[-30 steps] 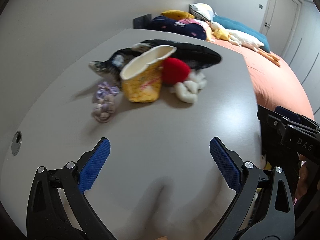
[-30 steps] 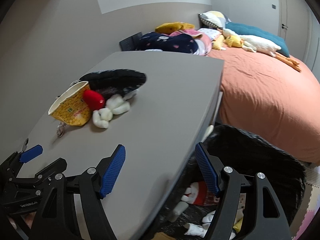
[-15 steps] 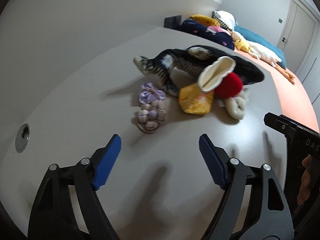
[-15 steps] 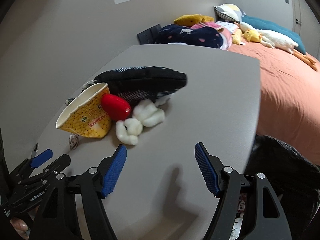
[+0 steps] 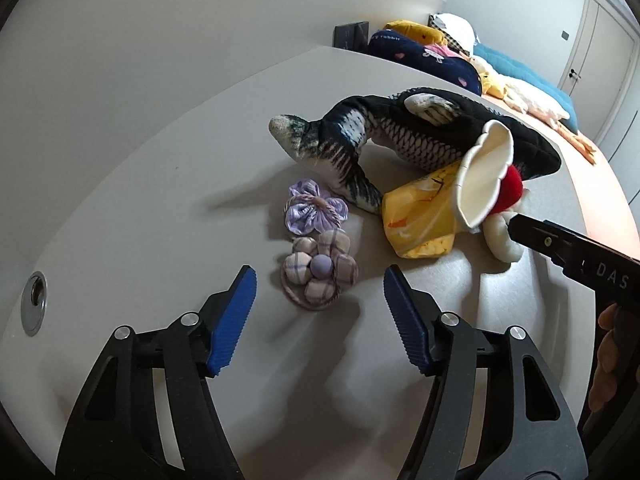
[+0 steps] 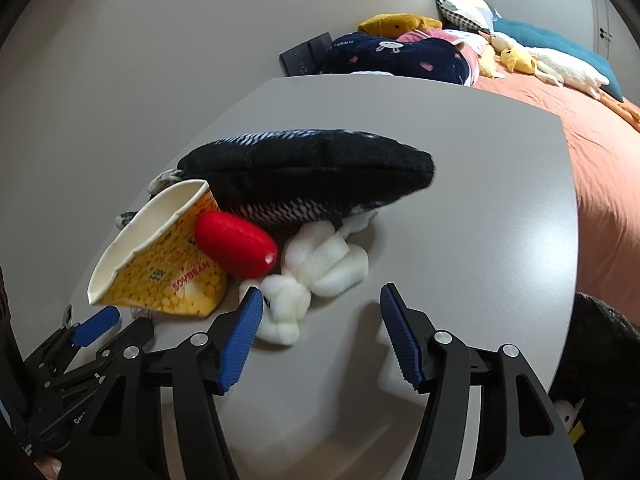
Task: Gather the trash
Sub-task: 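Grasp the white foam pieces with the right tool while the left tool grasps the purple flower trinket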
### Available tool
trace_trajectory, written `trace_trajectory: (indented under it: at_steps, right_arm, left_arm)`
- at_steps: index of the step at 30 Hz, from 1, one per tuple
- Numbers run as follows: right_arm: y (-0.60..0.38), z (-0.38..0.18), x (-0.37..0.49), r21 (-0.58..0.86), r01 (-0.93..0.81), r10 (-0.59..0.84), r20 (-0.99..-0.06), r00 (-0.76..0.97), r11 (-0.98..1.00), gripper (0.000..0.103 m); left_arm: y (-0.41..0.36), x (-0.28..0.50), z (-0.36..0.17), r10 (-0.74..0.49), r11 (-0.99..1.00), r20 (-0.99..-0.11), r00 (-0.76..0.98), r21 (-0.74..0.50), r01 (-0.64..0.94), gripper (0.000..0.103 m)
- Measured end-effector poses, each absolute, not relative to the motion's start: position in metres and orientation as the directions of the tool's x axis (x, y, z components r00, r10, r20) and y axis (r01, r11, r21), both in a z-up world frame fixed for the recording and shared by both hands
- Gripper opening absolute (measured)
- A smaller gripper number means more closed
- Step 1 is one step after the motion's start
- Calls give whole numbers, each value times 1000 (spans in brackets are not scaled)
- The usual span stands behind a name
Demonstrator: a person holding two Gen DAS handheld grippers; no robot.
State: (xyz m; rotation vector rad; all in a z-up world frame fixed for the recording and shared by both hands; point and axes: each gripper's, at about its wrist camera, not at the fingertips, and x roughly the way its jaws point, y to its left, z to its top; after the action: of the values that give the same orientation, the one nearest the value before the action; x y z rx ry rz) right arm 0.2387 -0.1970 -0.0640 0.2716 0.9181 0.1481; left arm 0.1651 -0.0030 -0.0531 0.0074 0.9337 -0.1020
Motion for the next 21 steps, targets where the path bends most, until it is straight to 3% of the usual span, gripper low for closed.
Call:
trace_trajectory:
  at_steps: [4, 8, 12, 15, 17, 21]
  right_arm:
    - [-188, -65, 247, 282, -22, 238, -764, 600, 959, 63]
    - [-179, -66, 255, 246, -32, 216, -770, 601, 969, 63]
    - [-176, -67, 258, 215, -41, 196, -775, 600, 976, 62]
    - [-175, -67, 256, 203, -57, 196, -777, 598, 978, 53]
    - [-176, -67, 253, 221, -70, 219, -778, 589, 973, 41]
    - [-180, -65, 248, 260, -82, 257, -770, 584, 962, 30]
  left_arm:
    - [-2, 171, -55, -88, 995, -807, 584, -40, 94, 60]
    - [-3, 176, -59, -99, 994, -817, 568, -49, 103, 50]
    - [-4, 179, -59, -92, 994, -815, 572, -40, 103, 50]
    - [-4, 180, -59, -93, 994, -815, 572, -41, 103, 50]
    - [-4, 180, -60, -87, 994, -814, 575, -35, 101, 48]
    - [-5, 177, -59, -82, 994, -811, 579, -24, 107, 33]
